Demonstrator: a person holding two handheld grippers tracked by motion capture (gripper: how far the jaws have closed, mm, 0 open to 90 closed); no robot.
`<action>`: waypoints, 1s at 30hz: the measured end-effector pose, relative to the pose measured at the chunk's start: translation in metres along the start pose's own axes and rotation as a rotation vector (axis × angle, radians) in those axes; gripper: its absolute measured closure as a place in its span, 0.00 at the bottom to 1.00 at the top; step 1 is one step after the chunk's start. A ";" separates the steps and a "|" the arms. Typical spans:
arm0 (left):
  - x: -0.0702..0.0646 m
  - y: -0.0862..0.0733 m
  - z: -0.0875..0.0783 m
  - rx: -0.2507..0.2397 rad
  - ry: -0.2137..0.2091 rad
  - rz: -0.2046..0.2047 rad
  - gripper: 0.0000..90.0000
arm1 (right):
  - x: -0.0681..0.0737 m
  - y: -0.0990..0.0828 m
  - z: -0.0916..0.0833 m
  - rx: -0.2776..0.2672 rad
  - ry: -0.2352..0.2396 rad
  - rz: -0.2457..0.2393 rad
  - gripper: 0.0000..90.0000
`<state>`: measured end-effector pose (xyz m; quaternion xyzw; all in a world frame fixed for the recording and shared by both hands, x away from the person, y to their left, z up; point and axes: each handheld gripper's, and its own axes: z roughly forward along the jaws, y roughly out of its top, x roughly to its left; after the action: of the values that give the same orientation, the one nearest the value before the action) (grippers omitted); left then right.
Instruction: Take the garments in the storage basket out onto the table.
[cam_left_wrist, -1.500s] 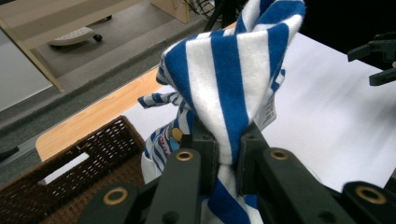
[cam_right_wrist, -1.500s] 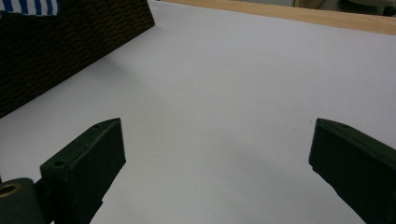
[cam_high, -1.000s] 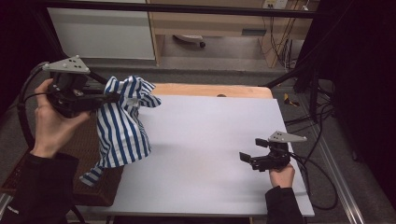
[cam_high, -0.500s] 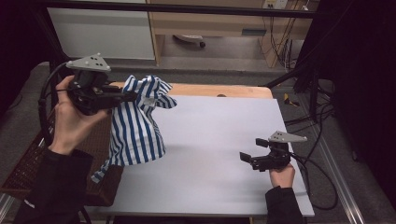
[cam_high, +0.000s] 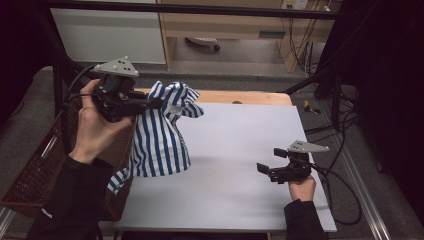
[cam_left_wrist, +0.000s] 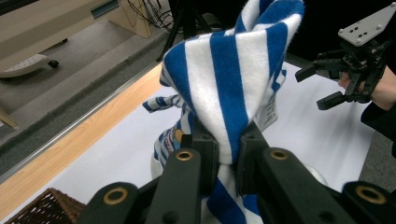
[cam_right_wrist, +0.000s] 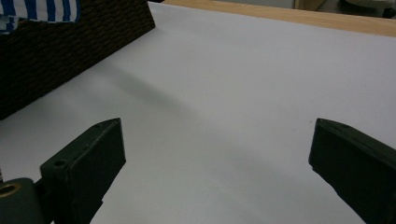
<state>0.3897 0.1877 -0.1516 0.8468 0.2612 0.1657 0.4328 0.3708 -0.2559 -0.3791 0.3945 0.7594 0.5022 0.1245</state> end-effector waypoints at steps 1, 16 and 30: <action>-0.001 0.001 0.002 0.001 -0.004 0.001 0.91 | 0.000 0.000 0.000 0.000 0.000 0.000 0.05; -0.012 0.005 0.033 0.013 -0.046 0.022 0.91 | 0.000 0.000 -0.001 -0.006 0.000 0.003 0.05; -0.011 -0.018 0.066 0.052 -0.056 0.002 0.91 | 0.000 0.000 0.000 -0.003 0.002 -0.001 0.05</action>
<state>0.4083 0.1475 -0.2047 0.8625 0.2521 0.1354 0.4174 0.3707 -0.2563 -0.3792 0.3935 0.7590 0.5036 0.1242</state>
